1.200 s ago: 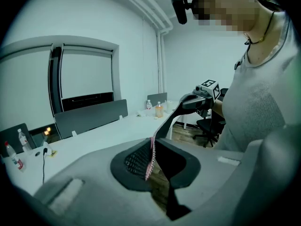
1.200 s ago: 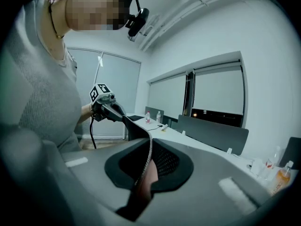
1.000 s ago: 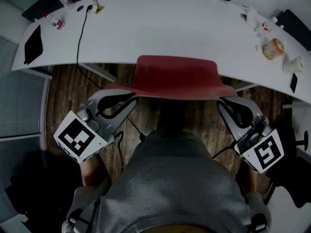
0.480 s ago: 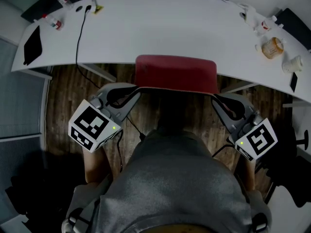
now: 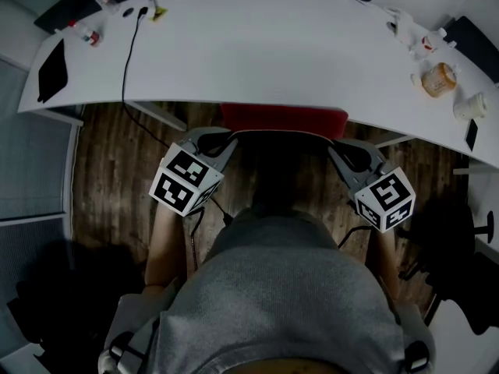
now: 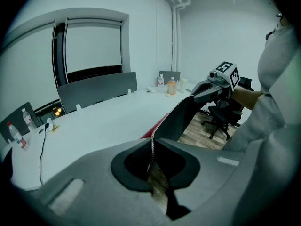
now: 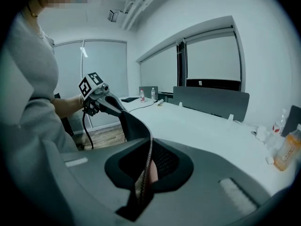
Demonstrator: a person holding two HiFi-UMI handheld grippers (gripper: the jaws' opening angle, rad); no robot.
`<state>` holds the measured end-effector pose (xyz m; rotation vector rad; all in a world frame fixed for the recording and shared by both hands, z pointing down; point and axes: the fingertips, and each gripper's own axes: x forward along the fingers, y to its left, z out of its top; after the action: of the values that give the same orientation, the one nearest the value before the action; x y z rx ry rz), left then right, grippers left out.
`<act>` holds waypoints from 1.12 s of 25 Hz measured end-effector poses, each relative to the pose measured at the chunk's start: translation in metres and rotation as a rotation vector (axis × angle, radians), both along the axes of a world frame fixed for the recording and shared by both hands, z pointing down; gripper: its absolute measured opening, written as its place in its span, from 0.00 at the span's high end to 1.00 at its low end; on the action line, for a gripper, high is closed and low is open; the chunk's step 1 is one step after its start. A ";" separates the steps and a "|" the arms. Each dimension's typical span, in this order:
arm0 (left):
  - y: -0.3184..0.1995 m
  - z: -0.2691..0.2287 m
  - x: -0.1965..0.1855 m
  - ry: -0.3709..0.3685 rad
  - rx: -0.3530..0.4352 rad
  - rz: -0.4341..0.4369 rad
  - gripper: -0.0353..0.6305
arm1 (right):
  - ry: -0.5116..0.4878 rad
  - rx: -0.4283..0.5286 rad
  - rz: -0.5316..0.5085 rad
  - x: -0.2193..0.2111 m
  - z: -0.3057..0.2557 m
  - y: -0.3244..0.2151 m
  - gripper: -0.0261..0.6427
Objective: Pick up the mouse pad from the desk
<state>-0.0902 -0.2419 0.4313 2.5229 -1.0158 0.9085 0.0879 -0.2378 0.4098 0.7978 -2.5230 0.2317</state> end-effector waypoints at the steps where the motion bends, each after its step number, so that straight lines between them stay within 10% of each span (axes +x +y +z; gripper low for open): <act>1: -0.002 0.002 0.000 0.006 0.000 -0.013 0.92 | -0.002 -0.004 0.003 0.000 0.003 -0.001 0.94; 28: 0.006 0.032 -0.006 -0.021 -0.070 -0.028 0.92 | 0.064 -0.040 -0.046 -0.007 0.030 0.011 0.94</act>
<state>-0.0958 -0.2357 0.4634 2.4405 -1.0053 0.9484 0.0811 -0.2269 0.4398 0.7197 -2.4658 0.2360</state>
